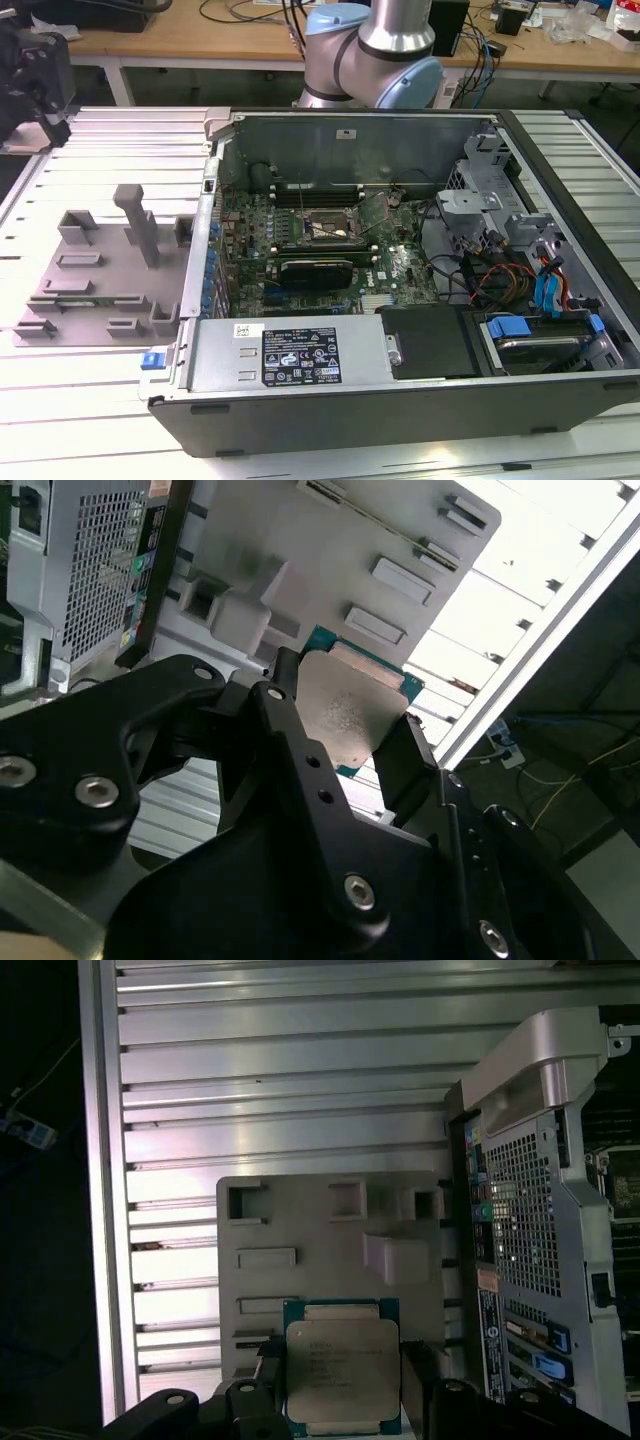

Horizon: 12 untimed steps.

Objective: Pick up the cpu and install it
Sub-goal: 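Pick up the cpu and move it towards the insertion slot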

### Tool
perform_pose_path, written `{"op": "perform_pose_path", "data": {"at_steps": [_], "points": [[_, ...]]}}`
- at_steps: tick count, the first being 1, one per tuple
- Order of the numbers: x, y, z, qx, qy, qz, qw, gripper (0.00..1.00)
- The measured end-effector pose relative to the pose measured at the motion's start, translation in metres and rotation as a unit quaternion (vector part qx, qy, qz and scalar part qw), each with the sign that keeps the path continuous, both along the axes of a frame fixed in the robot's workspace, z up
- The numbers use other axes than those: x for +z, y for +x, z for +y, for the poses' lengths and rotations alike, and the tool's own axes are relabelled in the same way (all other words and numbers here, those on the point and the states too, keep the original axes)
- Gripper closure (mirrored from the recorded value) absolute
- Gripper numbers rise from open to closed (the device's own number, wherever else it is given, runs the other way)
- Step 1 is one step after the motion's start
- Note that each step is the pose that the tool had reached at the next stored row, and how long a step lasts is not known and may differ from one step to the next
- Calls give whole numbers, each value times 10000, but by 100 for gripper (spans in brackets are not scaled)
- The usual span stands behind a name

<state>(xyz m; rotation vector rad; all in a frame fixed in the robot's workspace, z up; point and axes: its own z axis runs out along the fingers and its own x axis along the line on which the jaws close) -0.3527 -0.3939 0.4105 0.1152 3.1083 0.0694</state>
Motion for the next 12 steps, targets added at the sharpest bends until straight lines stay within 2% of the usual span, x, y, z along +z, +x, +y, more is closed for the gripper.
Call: {"op": "perform_pose_path", "data": {"at_steps": [3,10,12], "points": [[1,104,0,0,-1,1,10000,45],[0,269,0,0,0,0,10000,45],[1,360,0,0,-1,1,10000,45]]}}
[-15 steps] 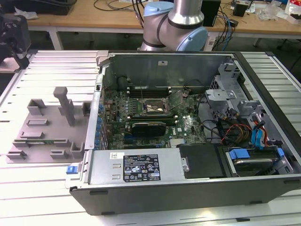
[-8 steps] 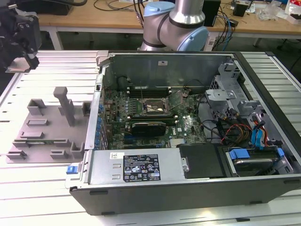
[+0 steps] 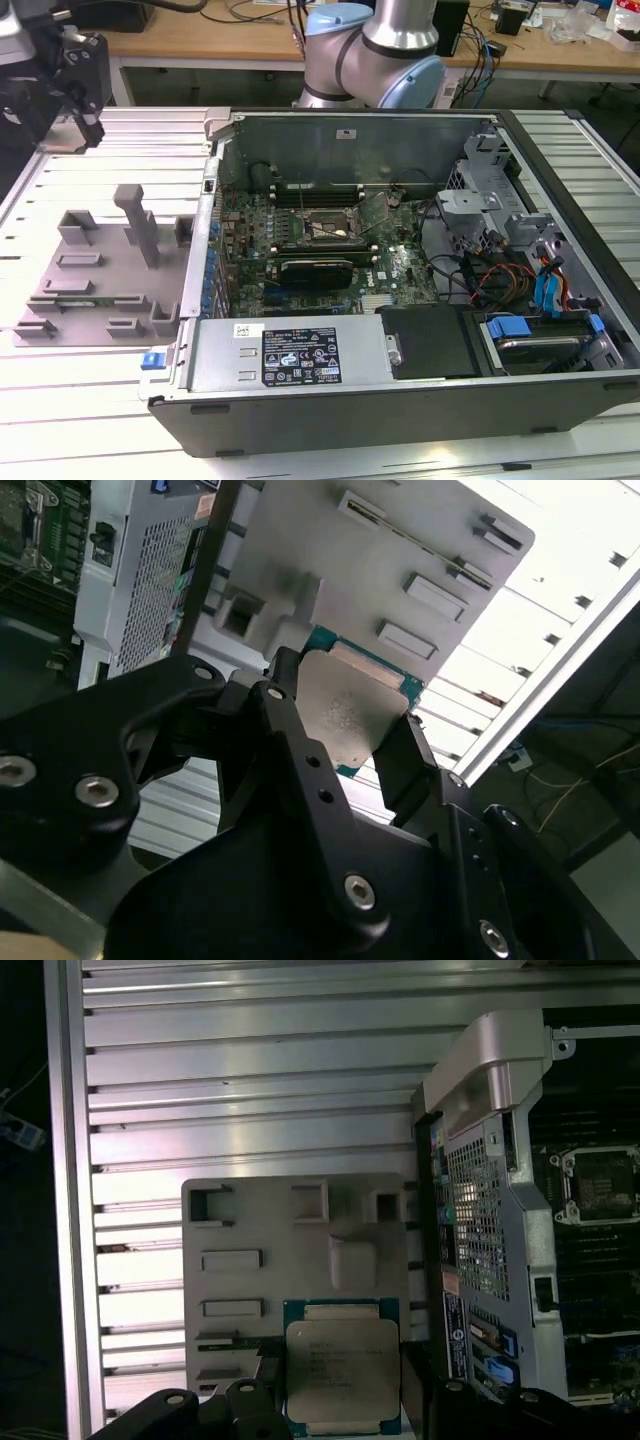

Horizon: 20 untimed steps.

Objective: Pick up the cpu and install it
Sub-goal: 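Pick up the cpu and move it towards the insertion slot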

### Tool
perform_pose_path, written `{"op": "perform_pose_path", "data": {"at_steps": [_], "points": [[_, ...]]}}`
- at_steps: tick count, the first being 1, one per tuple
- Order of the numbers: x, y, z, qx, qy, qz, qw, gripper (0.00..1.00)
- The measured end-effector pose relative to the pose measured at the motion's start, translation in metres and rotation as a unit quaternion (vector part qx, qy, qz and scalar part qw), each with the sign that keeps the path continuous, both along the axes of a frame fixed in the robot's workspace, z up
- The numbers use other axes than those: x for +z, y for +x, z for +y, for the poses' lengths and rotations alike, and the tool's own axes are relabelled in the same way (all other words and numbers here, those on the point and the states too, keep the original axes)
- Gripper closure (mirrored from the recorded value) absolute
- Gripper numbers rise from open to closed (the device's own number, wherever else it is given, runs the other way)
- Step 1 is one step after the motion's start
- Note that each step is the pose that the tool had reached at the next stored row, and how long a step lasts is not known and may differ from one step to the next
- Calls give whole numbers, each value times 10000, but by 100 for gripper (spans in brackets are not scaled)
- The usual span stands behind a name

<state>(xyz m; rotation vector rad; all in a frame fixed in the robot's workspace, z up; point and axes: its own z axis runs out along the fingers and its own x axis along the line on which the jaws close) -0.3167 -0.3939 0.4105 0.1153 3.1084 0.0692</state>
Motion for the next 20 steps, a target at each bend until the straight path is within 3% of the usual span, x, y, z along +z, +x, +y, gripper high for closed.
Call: {"op": "perform_pose_path", "data": {"at_steps": [20], "points": [[0,908,-3,0,0,0,10000,45]]}}
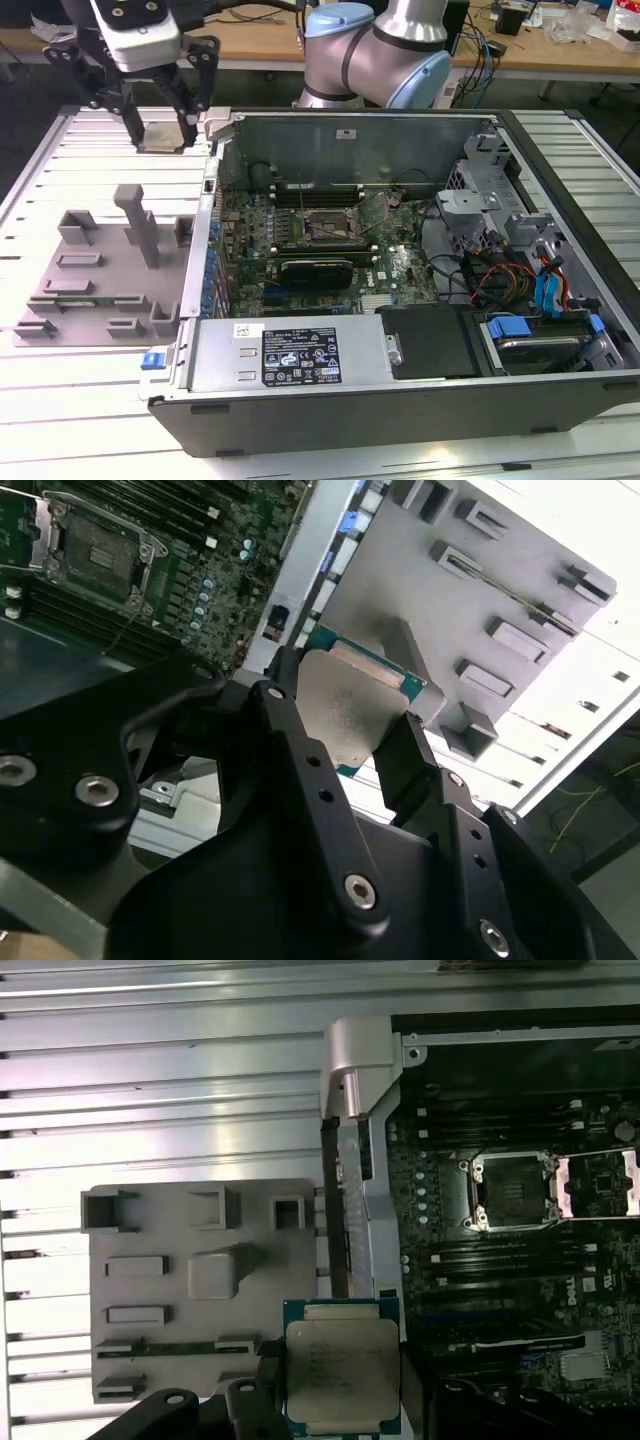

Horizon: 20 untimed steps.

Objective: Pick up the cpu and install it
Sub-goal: 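Pick up the cpu and move it towards the insertion slot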

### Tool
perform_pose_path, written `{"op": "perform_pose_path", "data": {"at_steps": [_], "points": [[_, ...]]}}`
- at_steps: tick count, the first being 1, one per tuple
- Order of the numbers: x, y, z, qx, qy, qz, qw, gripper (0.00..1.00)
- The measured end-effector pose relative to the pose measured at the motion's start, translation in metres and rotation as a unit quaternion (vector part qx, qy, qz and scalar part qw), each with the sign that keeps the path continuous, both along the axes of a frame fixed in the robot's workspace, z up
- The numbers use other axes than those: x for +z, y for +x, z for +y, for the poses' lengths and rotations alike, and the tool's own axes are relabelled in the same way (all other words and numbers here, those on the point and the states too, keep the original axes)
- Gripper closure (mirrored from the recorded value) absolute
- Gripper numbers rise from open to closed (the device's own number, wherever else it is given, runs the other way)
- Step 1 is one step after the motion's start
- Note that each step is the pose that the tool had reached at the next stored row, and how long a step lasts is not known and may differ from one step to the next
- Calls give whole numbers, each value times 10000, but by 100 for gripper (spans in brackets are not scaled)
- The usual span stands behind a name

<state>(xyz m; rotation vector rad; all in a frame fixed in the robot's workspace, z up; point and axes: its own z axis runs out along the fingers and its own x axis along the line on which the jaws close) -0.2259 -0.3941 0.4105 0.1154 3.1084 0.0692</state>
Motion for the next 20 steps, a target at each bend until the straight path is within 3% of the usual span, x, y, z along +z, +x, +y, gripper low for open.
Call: {"op": "perform_pose_path", "data": {"at_steps": [6,11,15,19,20], "points": [[0,293,-1,1,0,0,10000,45],[0,596,-1,0,0,0,10000,45],[0,908,-1,0,0,0,10000,45],[0,1089,-2,0,0,0,10000,45],[0,1180,-2,0,0,0,10000,45]]}}
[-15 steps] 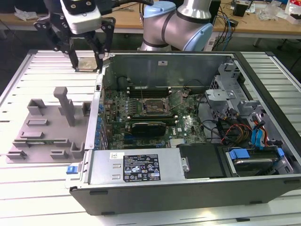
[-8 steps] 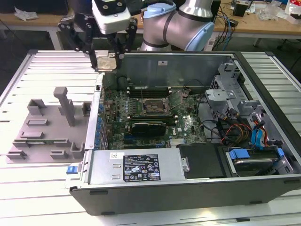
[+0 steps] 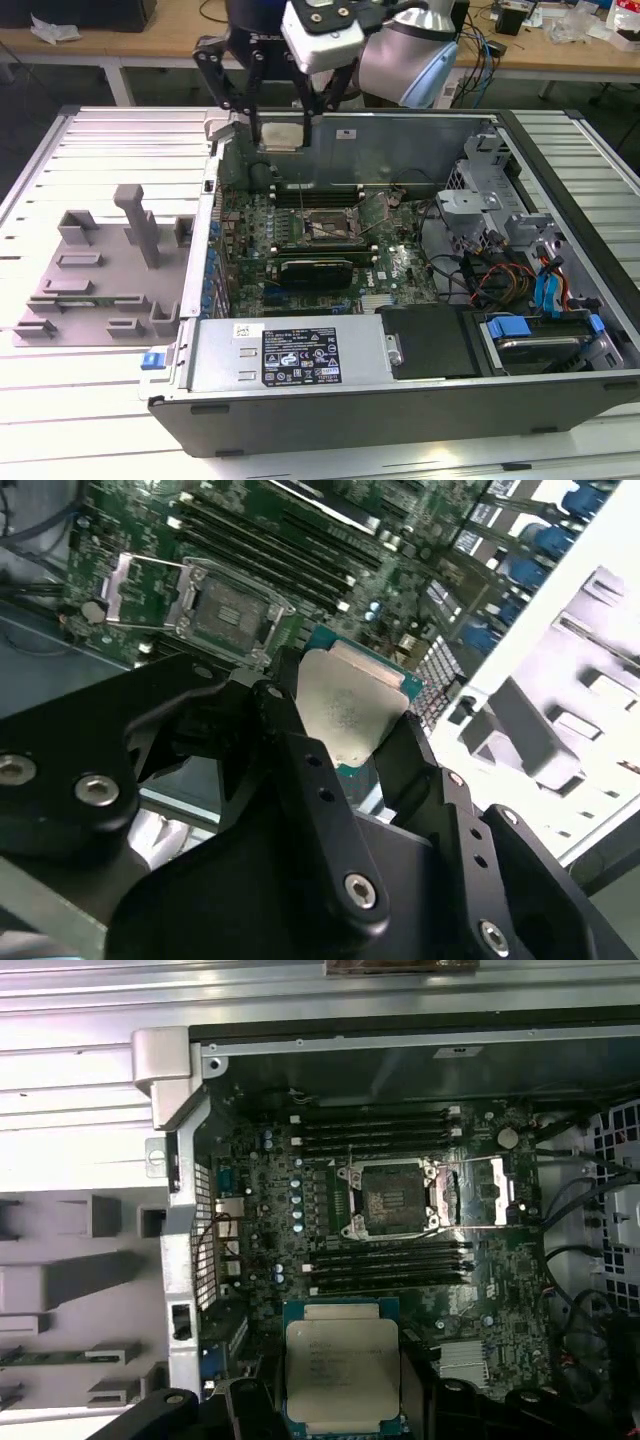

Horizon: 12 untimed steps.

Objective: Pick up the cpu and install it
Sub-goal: 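Pick up the cpu and move it towards the insertion slot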

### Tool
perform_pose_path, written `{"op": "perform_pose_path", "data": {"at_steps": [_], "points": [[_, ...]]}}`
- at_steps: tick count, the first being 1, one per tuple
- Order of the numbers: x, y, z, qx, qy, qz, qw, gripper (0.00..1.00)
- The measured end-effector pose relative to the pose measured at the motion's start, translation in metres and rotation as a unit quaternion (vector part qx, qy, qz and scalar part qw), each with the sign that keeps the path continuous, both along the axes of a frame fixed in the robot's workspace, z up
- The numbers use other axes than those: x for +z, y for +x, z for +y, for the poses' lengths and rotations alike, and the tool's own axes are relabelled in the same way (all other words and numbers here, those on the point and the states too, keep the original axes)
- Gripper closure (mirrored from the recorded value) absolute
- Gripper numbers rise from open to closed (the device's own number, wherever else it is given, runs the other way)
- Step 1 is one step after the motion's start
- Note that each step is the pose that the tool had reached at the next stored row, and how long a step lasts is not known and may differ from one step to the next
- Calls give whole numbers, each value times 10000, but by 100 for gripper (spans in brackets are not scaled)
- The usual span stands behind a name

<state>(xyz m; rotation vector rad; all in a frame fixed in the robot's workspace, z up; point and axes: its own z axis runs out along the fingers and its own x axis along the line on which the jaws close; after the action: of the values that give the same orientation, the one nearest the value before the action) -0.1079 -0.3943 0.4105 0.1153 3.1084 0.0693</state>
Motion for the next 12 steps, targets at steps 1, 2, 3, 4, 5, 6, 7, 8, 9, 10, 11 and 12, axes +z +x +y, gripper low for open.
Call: {"op": "perform_pose_path", "data": {"at_steps": [1,2,3,4,5,6,7,8,9,10,11,12], "points": [[0,46,0,-1,0,0,10000,45],[0,95,0,0,0,0,10000,45],[0,128,0,0,0,0,10000,45],[0,198,0,-1,0,0,10000,45],[0,239,0,0,0,0,10000,45],[0,275,0,0,0,0,10000,45],[0,341,-1,-1,0,0,10000,45],[0,375,-1,0,0,0,10000,45],[0,413,-1,1,0,0,10000,45],[0,480,-1,-1,0,0,10000,45],[0,538,-1,1,0,0,10000,45],[0,610,-1,-1,0,0,10000,45]]}}
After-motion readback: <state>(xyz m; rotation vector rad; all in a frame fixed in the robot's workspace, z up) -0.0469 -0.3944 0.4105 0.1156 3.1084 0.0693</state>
